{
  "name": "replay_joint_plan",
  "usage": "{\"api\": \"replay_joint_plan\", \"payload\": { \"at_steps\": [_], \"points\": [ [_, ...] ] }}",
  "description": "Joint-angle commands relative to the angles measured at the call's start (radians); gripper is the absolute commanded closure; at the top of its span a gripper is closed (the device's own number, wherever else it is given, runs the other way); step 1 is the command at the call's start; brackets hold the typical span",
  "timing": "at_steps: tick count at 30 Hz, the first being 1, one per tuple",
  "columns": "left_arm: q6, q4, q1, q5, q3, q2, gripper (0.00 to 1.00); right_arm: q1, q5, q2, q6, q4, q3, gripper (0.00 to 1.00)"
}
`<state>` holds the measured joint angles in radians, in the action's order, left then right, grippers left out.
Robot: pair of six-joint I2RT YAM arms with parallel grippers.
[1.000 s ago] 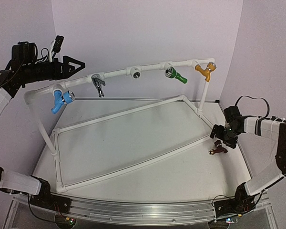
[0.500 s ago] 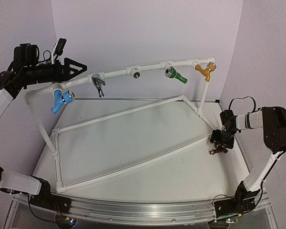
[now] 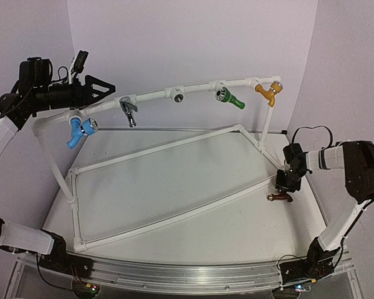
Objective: Install the water faucets
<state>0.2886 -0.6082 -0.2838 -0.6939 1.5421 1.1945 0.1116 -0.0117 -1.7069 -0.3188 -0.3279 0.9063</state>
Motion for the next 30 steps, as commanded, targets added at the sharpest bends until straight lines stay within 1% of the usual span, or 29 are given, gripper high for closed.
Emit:
{"api": "replay_joint_plan", "payload": {
  "at_steps": [1,3,8,11,13,14,16,18,22,25,27,30],
  "points": [
    [-0.003,0.029,-0.023,0.065,0.033,-0.003,0.00,0.122,-0.019,0.127,-0.002,0.005,-0.019,0.94],
    [-0.005,0.028,-0.045,0.118,0.037,-0.004,0.01,0.168,0.003,0.210,-0.047,0.003,-0.025,1.00],
    [0.023,0.061,-0.128,0.179,0.037,0.015,0.03,0.235,0.138,0.453,-0.234,0.066,-0.063,1.00],
    [0.054,0.115,-0.218,0.225,0.020,0.025,0.04,0.268,0.164,0.561,-0.323,0.083,-0.049,1.00],
    [0.047,0.128,-0.323,0.297,0.030,0.045,0.06,0.297,0.174,0.607,-0.378,0.087,-0.028,1.00],
    [0.036,0.130,-0.365,0.357,0.037,0.054,0.06,0.325,0.173,0.620,-0.403,0.091,-0.014,1.00],
    [0.026,0.138,-0.441,0.431,0.048,0.071,0.06,0.384,0.155,0.638,-0.453,0.094,0.020,1.00],
    [0.027,0.154,-0.487,0.488,0.053,0.083,0.06,0.455,0.116,0.640,-0.490,0.102,0.055,1.00],
    [0.037,0.168,-0.543,0.528,0.073,0.104,0.06,0.647,-0.015,0.615,-0.530,0.138,0.137,1.00],
    [0.031,0.150,-0.578,0.556,0.093,0.122,0.05,0.759,-0.110,0.581,-0.511,0.159,0.213,1.00],
    [0.030,0.142,-0.589,0.574,0.095,0.119,0.05,0.790,-0.120,0.562,-0.510,0.171,0.249,1.00],
    [0.024,0.150,-0.591,0.612,0.087,0.086,0.05,0.799,-0.066,0.529,-0.513,0.221,0.279,1.00]
  ]
}}
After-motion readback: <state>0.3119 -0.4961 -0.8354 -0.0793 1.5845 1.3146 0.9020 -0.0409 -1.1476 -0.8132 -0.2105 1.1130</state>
